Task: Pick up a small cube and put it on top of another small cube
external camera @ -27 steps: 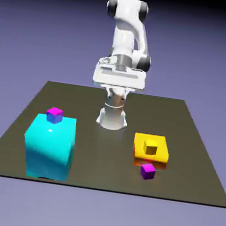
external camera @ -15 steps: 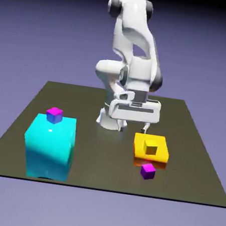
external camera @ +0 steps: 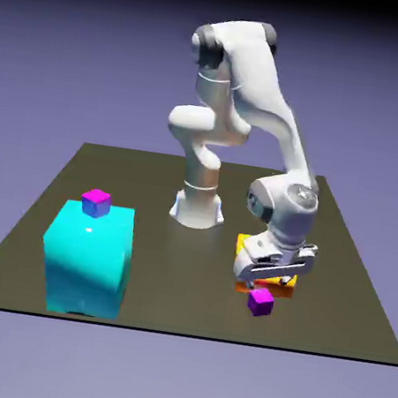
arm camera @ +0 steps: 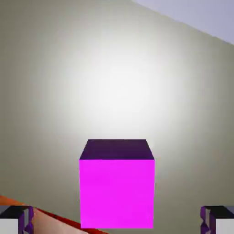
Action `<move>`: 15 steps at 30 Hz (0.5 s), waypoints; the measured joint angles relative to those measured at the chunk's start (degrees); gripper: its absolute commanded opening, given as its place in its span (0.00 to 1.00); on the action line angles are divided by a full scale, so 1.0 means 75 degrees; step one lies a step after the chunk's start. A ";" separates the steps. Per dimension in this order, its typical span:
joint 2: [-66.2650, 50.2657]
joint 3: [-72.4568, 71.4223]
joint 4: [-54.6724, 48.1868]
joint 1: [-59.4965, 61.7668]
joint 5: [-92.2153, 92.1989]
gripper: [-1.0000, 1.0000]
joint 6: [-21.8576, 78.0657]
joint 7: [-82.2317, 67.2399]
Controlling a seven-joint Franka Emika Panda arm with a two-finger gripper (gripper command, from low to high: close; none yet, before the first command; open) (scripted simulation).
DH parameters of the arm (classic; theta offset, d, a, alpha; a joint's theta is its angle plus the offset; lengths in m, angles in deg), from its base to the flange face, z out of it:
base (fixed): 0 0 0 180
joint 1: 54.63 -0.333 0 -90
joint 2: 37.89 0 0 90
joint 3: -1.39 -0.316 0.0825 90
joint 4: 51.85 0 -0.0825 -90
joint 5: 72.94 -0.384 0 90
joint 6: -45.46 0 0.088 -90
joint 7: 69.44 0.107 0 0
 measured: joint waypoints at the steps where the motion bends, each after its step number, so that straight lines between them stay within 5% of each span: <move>1: -0.0277 0.0149 -0.0008 -0.0109 0.0169 0.50 -0.0258 0.0117; 2: -0.0553 0.0298 -0.0017 -0.0218 0.0339 0.50 -0.0515 0.0234; 3: -0.0694 0.0373 -0.0021 -0.0274 0.0425 0.00 -0.0646 0.0293; 15: 0.0702 0.0014 -0.0637 -0.0194 -0.0388 0.00 0.1645 -0.1273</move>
